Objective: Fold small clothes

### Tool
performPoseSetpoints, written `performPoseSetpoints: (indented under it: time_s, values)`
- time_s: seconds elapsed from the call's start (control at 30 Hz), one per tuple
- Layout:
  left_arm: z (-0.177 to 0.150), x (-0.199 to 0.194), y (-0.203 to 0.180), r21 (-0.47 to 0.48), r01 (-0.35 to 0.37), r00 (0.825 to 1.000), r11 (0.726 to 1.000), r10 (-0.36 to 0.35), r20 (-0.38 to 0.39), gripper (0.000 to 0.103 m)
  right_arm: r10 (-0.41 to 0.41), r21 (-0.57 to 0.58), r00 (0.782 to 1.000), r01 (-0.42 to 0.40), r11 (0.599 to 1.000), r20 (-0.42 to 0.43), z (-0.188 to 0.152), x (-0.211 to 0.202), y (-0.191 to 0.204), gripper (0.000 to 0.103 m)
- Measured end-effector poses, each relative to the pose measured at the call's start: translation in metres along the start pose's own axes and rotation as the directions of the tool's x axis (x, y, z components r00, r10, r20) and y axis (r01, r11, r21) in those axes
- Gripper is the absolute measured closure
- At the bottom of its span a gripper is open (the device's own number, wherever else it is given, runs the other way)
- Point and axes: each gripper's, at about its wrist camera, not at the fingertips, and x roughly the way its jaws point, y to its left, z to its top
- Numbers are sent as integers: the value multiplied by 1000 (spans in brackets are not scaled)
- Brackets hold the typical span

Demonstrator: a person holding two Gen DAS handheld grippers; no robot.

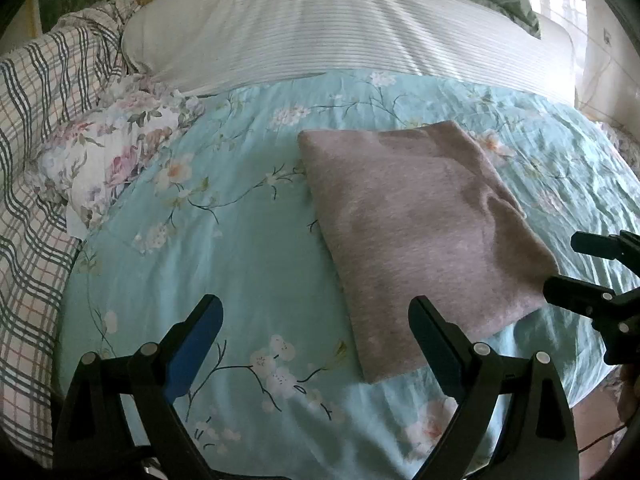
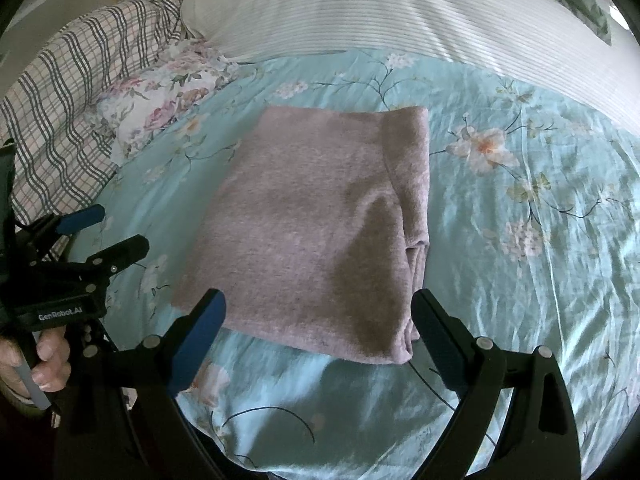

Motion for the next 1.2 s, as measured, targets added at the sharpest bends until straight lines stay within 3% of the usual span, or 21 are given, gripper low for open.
performPoseSetpoints:
  time_s: [1.2]
  values:
    - [0, 0, 1, 19, -19, 1000, 1000, 19, 6, 9, 2, 1, 1000, -2, 1000, -3, -1, 1, 4, 9]
